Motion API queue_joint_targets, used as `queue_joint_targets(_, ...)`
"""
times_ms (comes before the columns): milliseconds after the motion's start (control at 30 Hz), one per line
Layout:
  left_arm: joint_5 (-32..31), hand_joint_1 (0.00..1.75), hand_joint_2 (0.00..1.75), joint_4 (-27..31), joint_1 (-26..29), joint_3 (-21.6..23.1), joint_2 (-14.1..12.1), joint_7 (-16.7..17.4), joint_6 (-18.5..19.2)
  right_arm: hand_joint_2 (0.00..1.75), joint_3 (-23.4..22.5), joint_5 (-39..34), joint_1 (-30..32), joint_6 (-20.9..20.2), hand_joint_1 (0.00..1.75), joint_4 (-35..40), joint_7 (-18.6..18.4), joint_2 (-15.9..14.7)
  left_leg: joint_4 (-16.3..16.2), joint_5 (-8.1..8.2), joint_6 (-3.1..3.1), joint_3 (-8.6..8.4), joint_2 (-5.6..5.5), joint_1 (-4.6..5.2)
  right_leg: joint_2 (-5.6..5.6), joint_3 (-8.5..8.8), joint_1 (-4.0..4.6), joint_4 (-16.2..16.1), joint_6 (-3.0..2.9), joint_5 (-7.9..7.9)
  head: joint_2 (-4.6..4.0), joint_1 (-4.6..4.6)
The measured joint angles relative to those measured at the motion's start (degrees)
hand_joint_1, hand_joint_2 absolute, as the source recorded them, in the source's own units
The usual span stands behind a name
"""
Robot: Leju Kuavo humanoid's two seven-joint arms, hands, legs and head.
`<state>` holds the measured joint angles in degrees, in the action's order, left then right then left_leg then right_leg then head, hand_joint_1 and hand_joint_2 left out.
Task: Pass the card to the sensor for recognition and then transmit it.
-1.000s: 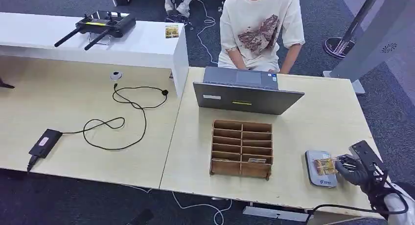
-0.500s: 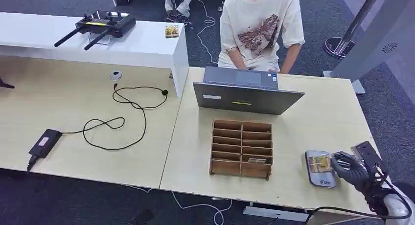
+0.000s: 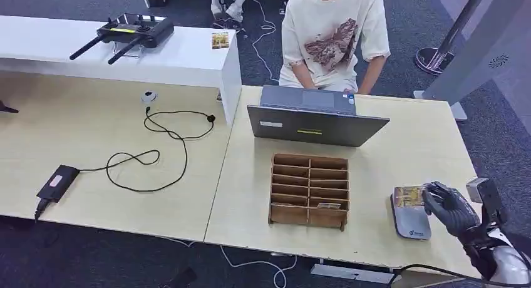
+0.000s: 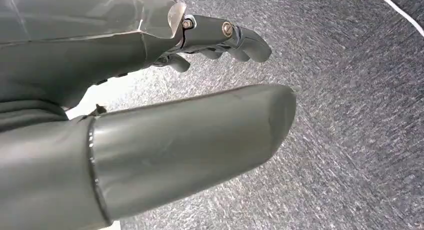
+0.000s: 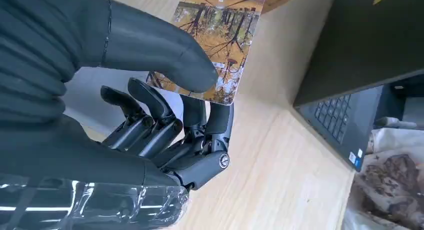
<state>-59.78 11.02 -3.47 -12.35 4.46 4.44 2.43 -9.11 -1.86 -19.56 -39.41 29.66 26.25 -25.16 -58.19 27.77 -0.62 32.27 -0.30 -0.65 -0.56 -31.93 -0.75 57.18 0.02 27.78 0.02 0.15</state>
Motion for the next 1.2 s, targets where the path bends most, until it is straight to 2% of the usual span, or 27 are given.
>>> queue_joint_targets(100,-0.26,0.0,0.0,0.0,-0.04,-0.02,0.0,0.0,0.0,1.75,0.0,0.3,-0.14,0.24,1.75,0.85,0.26,0.35,0.0,0.0,0.0,0.01,0.0,0.0,0.0,0.0,0.0,0.01,0.0,0.0,-0.02,0.0)
queue_joint_targets(167,-0.42,0.0,0.0,0.0,-0.04,-0.02,0.0,0.0,-0.02,1.75,0.0,1.16,-0.49,1.82,1.75,1.53,0.46,0.66,0.0,0.0,0.0,0.02,0.0,0.0,0.01,0.0,0.0,0.01,0.0,0.0,-0.02,0.0)
queue_joint_targets(400,-1.01,0.0,0.0,0.0,-0.07,-0.96,0.31,0.0,-0.22,1.75,0.09,4.94,-1.82,10.98,1.75,7.08,1.44,3.02,0.0,-0.03,0.03,0.03,0.0,0.0,-0.02,-0.01,0.0,0.02,0.0,0.0,-0.02,0.02)
queue_joint_targets(833,-2.23,0.0,0.0,0.0,-0.06,-2.03,0.66,0.0,-0.35,1.75,1.68,11.48,-1.74,25.58,1.75,23.46,4.7,6.75,0.0,-0.03,0.03,0.03,0.01,0.0,-0.01,-0.02,0.0,0.02,0.0,-0.01,-0.02,0.02)
queue_joint_targets(1000,-2.6,0.0,0.0,0.0,-0.06,-2.56,0.81,0.0,-0.26,1.75,2.03,11.85,-1.68,26.95,1.75,28.0,4.83,7.76,0.0,-0.03,0.03,0.02,0.01,0.0,0.0,-0.02,0.0,0.02,0.0,-0.01,-0.02,0.02)
queue_joint_targets(1200,-2.71,0.0,0.0,0.0,-0.06,-3.02,0.81,0.0,-0.24,1.75,2.05,11.23,-1.65,27.52,1.75,29.77,5.4,8.15,0.0,-0.03,0.03,0.02,0.01,0.0,0.0,-0.02,0.0,0.02,0.0,-0.01,-0.02,0.0)
